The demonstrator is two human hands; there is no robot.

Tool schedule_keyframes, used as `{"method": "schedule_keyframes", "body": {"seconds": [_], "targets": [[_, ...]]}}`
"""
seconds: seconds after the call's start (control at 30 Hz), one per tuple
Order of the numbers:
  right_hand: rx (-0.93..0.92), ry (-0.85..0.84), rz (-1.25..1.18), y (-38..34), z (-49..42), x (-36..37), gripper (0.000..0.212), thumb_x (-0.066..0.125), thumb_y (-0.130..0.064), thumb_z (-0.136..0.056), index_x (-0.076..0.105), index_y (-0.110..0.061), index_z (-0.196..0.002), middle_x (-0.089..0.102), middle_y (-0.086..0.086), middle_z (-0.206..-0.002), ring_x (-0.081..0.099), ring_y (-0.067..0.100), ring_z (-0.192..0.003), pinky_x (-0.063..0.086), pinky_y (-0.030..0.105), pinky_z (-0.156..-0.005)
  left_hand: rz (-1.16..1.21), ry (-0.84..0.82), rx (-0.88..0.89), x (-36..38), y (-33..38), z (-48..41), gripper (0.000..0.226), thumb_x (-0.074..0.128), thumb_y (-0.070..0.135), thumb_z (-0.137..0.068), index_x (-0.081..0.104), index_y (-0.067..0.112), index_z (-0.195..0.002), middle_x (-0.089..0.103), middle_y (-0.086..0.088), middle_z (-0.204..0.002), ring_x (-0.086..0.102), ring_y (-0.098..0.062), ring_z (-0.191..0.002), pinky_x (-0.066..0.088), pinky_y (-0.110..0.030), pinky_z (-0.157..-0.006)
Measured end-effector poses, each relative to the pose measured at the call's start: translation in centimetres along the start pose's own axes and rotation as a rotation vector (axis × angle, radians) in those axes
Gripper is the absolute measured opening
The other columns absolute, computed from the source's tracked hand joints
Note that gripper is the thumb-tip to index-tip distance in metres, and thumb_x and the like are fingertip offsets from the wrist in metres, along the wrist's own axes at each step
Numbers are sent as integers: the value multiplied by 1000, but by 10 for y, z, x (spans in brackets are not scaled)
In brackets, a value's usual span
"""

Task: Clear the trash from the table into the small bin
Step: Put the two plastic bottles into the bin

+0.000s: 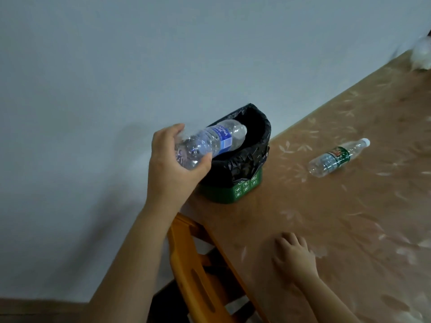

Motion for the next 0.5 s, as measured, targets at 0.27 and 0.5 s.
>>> {"method": "schedule_keyframes", "body": {"seconds": [0.27, 0.5], "targets": [[-26, 10, 20, -1, 1, -3, 46, 49, -47, -82, 43, -29, -124, 36, -4, -137, 30, 23, -124, 42, 38, -91, -50, -72, -33, 36, -15, -29, 61, 75, 25, -71, 45, 15, -124, 43, -9, -121, 47, -6, -94, 33, 9, -68], [-41, 30, 2, 0, 2, -3, 44, 47, -44, -84, 43, -29, -125, 35, -5, -139, 30, 22, -124, 42, 39, -90, -106, -200, -99, 87, -37, -38, 63, 72, 32, -75, 42, 16, -128, 42, -11, -127, 43, -7, -98, 34, -17, -84]]}}
Point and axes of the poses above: each hand's wrist, its own z-axis away from the middle knuckle, its own x-axis out of the palm, y = z × x, the point moved 9 cm from there along -z, towards the middle knuckle
